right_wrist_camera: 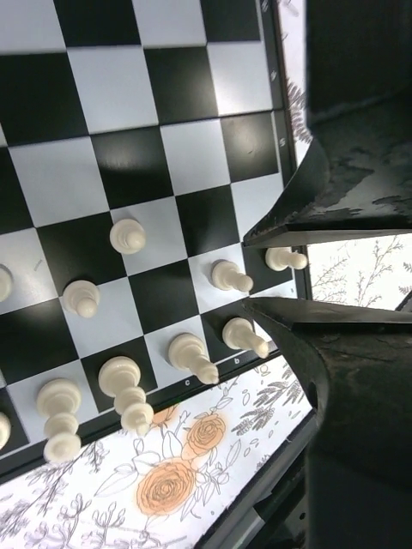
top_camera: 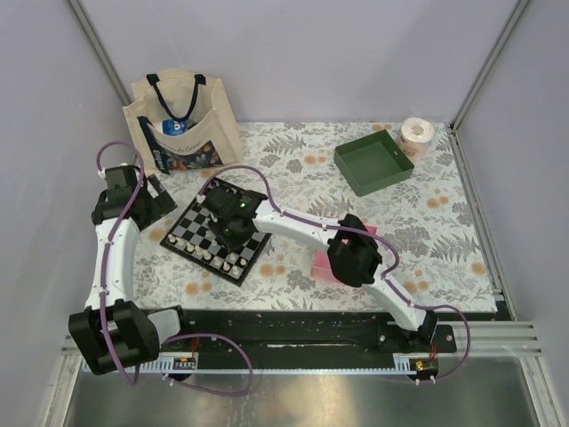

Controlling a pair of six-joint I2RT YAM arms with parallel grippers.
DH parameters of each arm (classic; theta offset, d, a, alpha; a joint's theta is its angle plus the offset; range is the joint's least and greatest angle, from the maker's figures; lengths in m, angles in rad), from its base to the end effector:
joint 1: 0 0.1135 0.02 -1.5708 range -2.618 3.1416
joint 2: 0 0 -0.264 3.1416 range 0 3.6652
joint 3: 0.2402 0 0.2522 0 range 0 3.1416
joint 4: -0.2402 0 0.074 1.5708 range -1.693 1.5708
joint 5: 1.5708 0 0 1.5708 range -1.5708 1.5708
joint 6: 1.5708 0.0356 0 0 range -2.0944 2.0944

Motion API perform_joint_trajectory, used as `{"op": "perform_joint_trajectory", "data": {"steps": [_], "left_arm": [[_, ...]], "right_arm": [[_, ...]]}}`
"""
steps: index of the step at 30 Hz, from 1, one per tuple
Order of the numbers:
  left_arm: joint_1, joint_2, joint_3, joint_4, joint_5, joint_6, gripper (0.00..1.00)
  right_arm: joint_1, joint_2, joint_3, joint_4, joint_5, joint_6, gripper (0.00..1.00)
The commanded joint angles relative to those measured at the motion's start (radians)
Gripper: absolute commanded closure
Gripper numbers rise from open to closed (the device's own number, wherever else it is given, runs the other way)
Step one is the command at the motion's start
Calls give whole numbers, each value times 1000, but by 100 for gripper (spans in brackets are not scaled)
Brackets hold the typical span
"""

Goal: Set up the chess pieces on the board

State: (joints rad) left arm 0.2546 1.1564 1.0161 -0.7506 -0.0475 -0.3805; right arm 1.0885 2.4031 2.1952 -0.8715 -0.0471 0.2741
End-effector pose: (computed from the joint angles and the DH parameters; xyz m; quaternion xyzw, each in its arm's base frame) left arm 0.2256 0.0605 0.2951 -0.3018 0.8929 0.0014 0.3341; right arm 0.2392 0.4606 0.2028 -0.3893 0.8881 0.1709 0.1745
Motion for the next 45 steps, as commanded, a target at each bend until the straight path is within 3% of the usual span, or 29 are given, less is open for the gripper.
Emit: {"op": "perform_joint_trajectory", "data": {"steps": [1, 8, 12, 15, 16, 23, 29, 38, 43, 45], "left_arm": [[5, -15, 22, 30, 20, 17, 1], [2, -40, 1, 53, 100, 61, 1], [-12, -67, -17, 73, 120, 75, 1], [-84, -66, -10, 68, 81, 91, 1], [-118, -61, -4, 60, 65, 95, 1], [-286, 15, 71, -4, 9, 103, 3], [-435, 83, 88, -18, -12, 83, 11], [-613, 248, 87, -16, -46, 57, 34], [-646, 315, 85, -18, -66, 46, 43], [-649, 338, 84, -16, -72, 46, 52]], "right_arm": [[10, -171, 23, -4, 93, -41, 61], [-85, -399, -158, 69, 147, 2, 50], [-189, -597, -356, 211, 124, 57, 26], [-254, -731, -440, 287, 138, 76, 7], [-277, -757, -445, 298, 142, 82, 4], [-384, -864, -406, 327, 188, 96, 2], [-415, -1082, -716, 526, 182, 120, 2], [-429, -1131, -807, 543, 138, 122, 6], [-435, -1138, -825, 549, 135, 117, 6], [-438, -1138, -828, 551, 128, 116, 6]]}}
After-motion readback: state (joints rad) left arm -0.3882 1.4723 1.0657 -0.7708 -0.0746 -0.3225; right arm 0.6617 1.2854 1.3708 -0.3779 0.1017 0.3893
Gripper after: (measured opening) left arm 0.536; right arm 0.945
